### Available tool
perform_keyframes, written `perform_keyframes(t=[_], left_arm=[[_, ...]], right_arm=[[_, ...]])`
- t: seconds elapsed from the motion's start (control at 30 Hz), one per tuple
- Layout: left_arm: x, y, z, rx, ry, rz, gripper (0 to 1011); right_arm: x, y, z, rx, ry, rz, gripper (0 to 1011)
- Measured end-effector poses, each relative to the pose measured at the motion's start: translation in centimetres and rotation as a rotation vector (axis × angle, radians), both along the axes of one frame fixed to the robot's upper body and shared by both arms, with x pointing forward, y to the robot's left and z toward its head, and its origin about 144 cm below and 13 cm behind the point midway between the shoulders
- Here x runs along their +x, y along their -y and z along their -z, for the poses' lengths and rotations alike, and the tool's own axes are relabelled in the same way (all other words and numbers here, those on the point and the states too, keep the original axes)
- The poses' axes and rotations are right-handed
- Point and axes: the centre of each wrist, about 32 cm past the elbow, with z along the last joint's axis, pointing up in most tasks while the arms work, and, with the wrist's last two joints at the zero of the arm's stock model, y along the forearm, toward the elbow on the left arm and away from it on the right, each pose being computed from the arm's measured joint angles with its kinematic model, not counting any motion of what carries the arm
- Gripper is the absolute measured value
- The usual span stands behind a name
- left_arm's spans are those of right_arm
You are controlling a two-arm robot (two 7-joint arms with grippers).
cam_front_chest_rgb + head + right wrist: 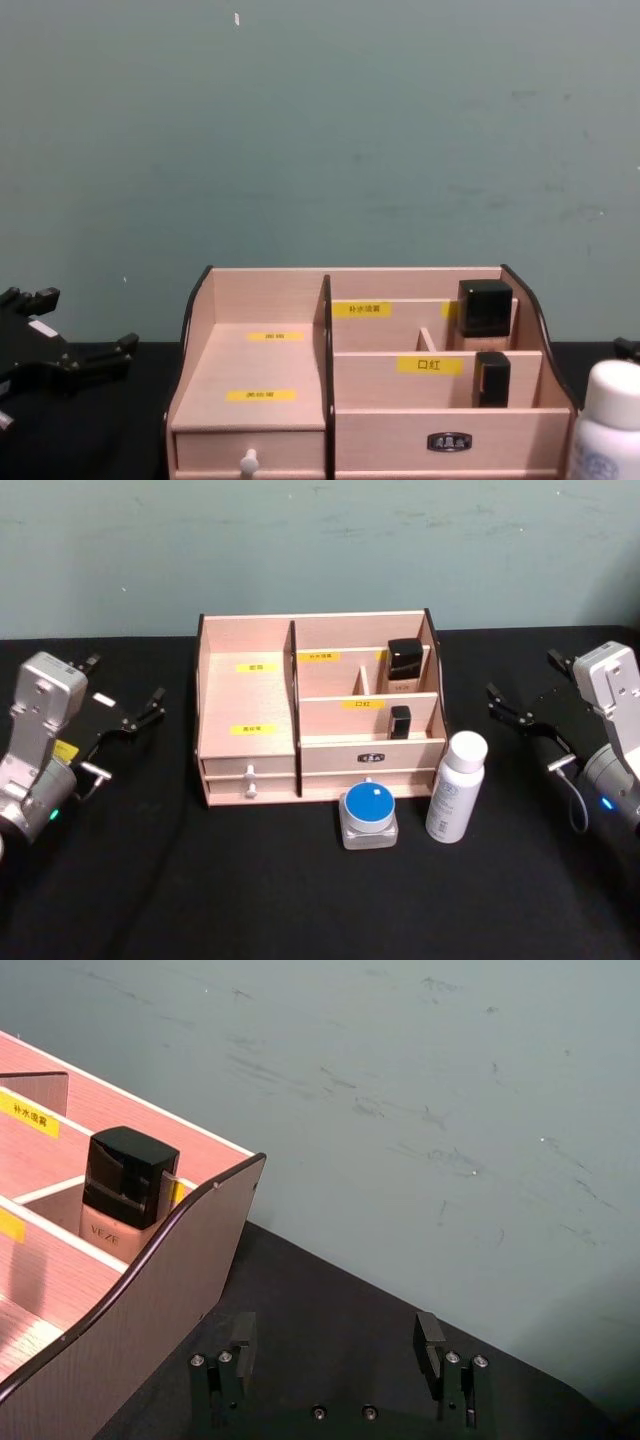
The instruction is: Pick up the facial cleanser and watermelon frost from the table and place them into the tiered storage box.
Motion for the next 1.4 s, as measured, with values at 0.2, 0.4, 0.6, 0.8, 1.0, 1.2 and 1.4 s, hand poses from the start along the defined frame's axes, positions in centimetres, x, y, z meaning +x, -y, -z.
perform_keyframes(t=[0.2, 0.4, 0.6, 0.8, 1.0, 1.2, 1.4], left_arm=[[0.0, 0.0, 0.0, 0.0, 0.0, 0.0, 1001], [0.0, 0.0, 0.0, 0.0, 0.0, 0.0, 1001], [0.0, 0.0, 0.0, 0.0, 0.0, 0.0, 1001], [0.0, 0.0, 0.0, 0.0, 0.0, 0.0, 1001], [0.0, 0.0, 0.0, 0.0, 0.0, 0.0, 1001], [0.0, 0.0, 0.0, 0.0, 0.0, 0.0, 1001], [0.0, 0.0, 0.0, 0.0, 0.0, 0.0, 1001]], right_arm=[[0.0, 0.0, 0.0, 0.0, 0.0, 0.0, 1002], [0.0, 0.0, 0.0, 0.0, 0.0, 0.0, 1002], [0.0, 0.0, 0.0, 0.0, 0.0, 0.0, 1002], [0.0, 0.0, 0.0, 0.0, 0.0, 0.0, 1002], [0.0, 0.0, 0.0, 0.0, 0.0, 0.0, 1002], [0.0, 0.0, 0.0, 0.0, 0.0, 0.0, 1002], [0.0, 0.0, 0.0, 0.0, 0.0, 0.0, 1002]])
